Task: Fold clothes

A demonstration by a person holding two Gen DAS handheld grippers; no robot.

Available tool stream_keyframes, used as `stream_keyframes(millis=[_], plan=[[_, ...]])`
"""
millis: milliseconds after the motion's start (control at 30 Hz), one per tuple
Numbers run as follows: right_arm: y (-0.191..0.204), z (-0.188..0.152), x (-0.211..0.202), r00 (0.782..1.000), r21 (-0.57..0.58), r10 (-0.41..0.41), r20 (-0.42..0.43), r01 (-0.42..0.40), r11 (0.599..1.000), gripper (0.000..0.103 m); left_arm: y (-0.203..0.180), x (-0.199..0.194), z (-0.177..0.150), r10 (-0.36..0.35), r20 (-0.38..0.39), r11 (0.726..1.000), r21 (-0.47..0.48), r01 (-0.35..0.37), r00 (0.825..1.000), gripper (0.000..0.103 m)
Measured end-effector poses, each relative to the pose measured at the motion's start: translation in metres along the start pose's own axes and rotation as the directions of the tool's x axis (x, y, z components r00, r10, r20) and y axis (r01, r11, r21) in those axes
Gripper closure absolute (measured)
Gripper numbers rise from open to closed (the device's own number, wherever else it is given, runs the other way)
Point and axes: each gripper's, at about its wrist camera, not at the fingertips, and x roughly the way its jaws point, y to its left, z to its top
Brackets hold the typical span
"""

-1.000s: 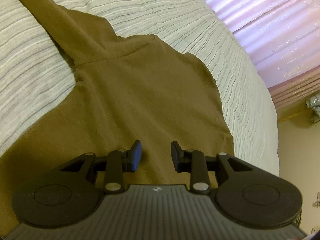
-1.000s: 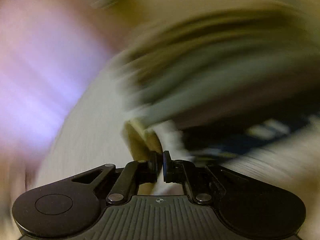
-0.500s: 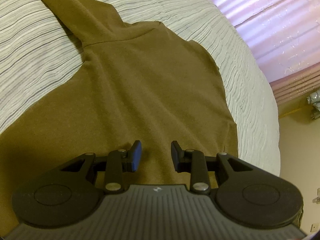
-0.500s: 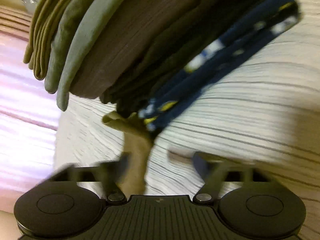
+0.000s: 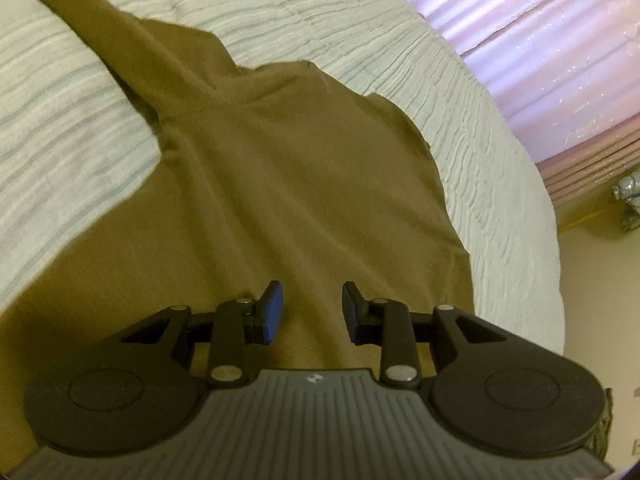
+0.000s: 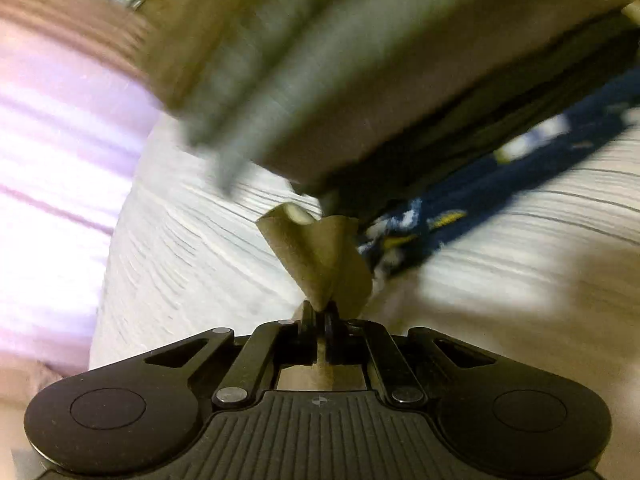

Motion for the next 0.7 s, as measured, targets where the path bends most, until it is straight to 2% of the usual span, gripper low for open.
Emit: stream_keyframes(millis=[100, 200, 267, 300, 367, 433, 467, 500, 533, 600, 633, 667, 700], plan=[[0.024, -0.005, -0.047, 0.996, -0.023, -0.034, 0.087, 0.036, 0.999, 0.102, 0.005, 0.002, 0.002, 0.010, 0.000, 1.000, -0.013, -0.010, 1.000, 0.077], [0.013, -0.005, -0.014, 0.986, -0.037, -0.126, 0.113, 0.131, 0.991, 0.101, 0.007, 0.007, -0.001, 0.003, -0.010, 0.999, -0.034, -0.003, 1.000, 0.077], [-0.005, -0.008, 0.031, 0.966, -0.102, -0.242, 0.094, 0.252, 0.962, 0.101, 0.011, 0.004, -0.003, -0.006, -0.018, 0.999, -0.037, 0.005, 1.000, 0.077], [-0.023, -0.011, 0.051, 0.948, -0.074, -0.310, 0.073, 0.315, 0.946, 0.101, 0.014, 0.001, -0.003, -0.010, -0.022, 0.999, -0.038, 0.010, 1.000, 0.077], [-0.049, -0.019, 0.066, 0.948, -0.029, -0.313, 0.052, 0.315, 0.949, 0.101, 0.022, -0.010, -0.001, 0.002, -0.014, 1.000, -0.014, -0.002, 1.000, 0.076], [-0.054, -0.029, 0.055, 0.961, -0.048, -0.261, 0.092, 0.266, 0.963, 0.100, 0.035, -0.024, 0.003, 0.054, 0.002, 0.998, 0.032, -0.054, 0.999, 0.075], [-0.053, -0.034, 0.047, 0.967, -0.073, -0.234, 0.101, 0.241, 0.968, 0.077, 0.042, -0.032, 0.006, 0.080, 0.010, 0.995, 0.052, -0.080, 0.997, 0.075], [-0.048, -0.042, 0.035, 0.968, -0.109, -0.224, 0.111, 0.236, 0.966, 0.040, 0.051, -0.042, 0.009, 0.104, 0.017, 0.992, 0.068, -0.105, 0.994, 0.074], [-0.043, -0.050, 0.024, 0.974, -0.150, -0.192, 0.119, 0.209, 0.966, 0.027, 0.060, -0.051, 0.012, 0.129, 0.024, 0.988, 0.083, -0.130, 0.991, 0.074], [-0.028, -0.075, 0.008, 0.995, -0.272, -0.072, 0.072, 0.089, 0.958, 0.025, 0.079, -0.069, 0.016, 0.164, 0.028, 0.981, 0.104, -0.166, 0.986, 0.071], [-0.022, -0.090, 0.009, 0.999, -0.328, -0.038, -0.026, 0.028, 0.944, 0.025, 0.088, -0.077, 0.017, 0.176, 0.023, 0.978, 0.112, -0.178, 0.984, 0.070], [-0.017, -0.104, 0.009, 0.992, -0.376, -0.010, -0.126, -0.038, 0.926, 0.025, 0.097, -0.084, 0.018, 0.188, 0.016, 0.974, 0.123, -0.189, 0.982, 0.069], [-0.017, -0.128, 0.010, 0.973, -0.409, 0.006, -0.232, -0.103, 0.907, 0.025, 0.108, -0.092, 0.017, 0.198, 0.004, 0.971, 0.136, -0.197, 0.980, 0.069]])
